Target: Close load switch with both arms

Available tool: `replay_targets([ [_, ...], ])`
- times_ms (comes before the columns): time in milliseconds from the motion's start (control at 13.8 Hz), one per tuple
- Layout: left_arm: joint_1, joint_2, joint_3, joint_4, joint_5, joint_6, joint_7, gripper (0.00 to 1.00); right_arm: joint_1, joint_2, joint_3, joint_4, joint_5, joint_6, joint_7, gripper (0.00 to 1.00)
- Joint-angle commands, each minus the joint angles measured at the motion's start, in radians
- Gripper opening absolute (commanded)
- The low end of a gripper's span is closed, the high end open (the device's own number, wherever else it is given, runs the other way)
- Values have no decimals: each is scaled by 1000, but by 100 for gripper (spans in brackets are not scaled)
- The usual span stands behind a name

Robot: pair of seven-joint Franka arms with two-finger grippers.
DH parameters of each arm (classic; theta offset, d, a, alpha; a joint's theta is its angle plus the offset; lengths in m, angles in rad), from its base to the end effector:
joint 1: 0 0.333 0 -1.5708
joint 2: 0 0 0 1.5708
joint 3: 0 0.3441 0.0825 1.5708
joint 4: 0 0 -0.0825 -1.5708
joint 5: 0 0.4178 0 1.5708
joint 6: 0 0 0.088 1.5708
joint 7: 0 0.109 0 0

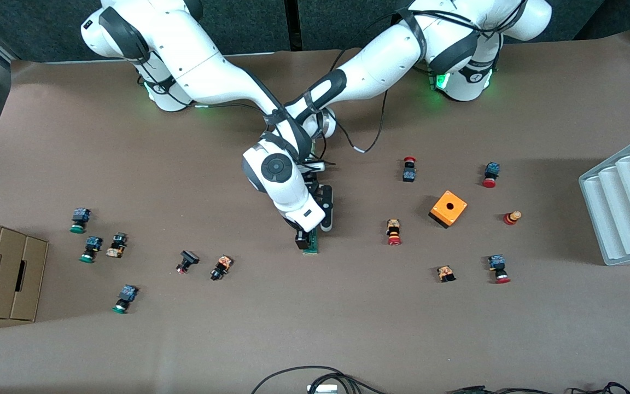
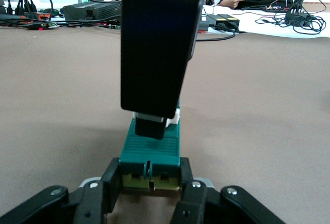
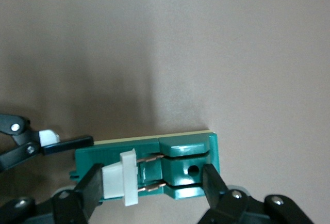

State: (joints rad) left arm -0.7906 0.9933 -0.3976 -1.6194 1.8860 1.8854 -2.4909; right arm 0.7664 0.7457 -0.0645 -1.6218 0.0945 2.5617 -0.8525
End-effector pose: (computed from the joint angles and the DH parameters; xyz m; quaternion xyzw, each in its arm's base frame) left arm 0.3575 -0.6085 0.0603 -0.8323 -0.0512 -0.5518 0.0143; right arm 0.5710 0.4903 0.1997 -0.7275 -0.6790 -0.0984 0.0013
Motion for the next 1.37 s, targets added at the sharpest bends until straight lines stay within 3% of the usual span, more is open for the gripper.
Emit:
replay_targets([
  [0, -9, 1, 10, 0, -7, -5, -11, 22, 13, 20, -14, 11, -36, 23, 7, 83],
  [361, -9, -1, 10, 0, -7, -5, -11, 22, 11, 17, -18, 11, -50, 23, 1, 73],
  [1300, -7, -2, 10, 0, -7, -5, -11, 22, 2, 11, -29, 30, -50, 14, -13, 71],
])
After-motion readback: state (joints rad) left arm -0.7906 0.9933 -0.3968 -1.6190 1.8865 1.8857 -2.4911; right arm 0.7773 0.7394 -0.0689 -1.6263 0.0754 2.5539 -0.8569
